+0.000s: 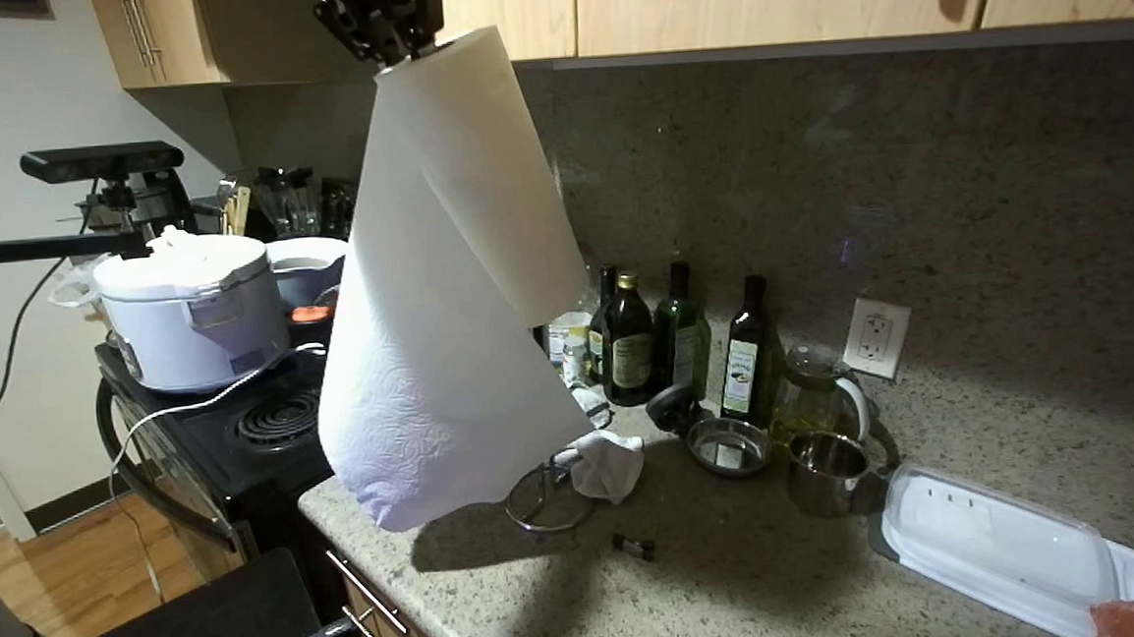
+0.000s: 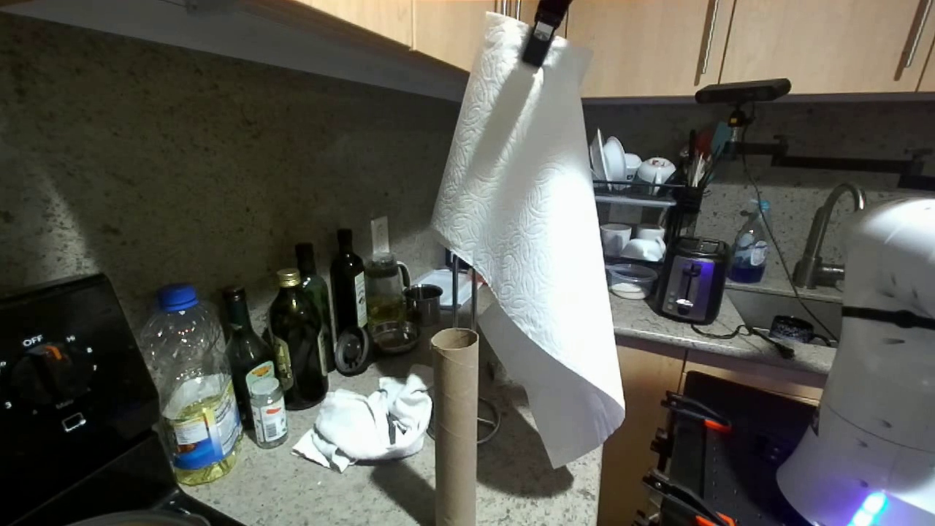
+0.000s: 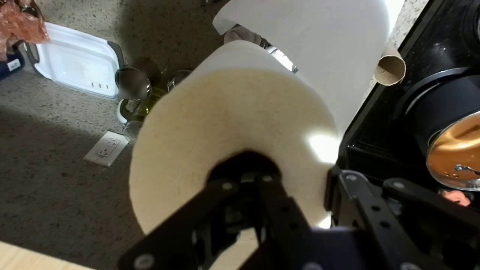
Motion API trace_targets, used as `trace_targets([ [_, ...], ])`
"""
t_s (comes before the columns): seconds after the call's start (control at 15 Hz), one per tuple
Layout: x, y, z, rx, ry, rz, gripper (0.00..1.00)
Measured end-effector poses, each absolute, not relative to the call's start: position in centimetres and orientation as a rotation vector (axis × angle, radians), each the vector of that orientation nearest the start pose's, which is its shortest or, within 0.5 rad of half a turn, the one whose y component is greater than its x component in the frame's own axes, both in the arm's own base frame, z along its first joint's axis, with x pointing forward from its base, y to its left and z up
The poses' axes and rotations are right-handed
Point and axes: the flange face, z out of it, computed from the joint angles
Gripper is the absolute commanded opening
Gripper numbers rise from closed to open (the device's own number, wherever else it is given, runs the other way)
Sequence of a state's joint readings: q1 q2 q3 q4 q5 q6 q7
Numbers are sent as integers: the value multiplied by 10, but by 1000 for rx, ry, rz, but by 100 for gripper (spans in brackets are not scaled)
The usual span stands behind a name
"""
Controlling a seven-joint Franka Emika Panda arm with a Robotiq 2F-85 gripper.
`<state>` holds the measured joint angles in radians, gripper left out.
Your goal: Replace the tissue paper core with the paper towel roll
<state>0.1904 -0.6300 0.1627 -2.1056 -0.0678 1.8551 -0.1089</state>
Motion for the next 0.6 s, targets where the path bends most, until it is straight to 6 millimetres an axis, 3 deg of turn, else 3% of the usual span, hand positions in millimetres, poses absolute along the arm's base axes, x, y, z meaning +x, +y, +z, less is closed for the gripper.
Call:
trace_targets([
  [0.6,369,149,678,-3112,-713,-564,7],
])
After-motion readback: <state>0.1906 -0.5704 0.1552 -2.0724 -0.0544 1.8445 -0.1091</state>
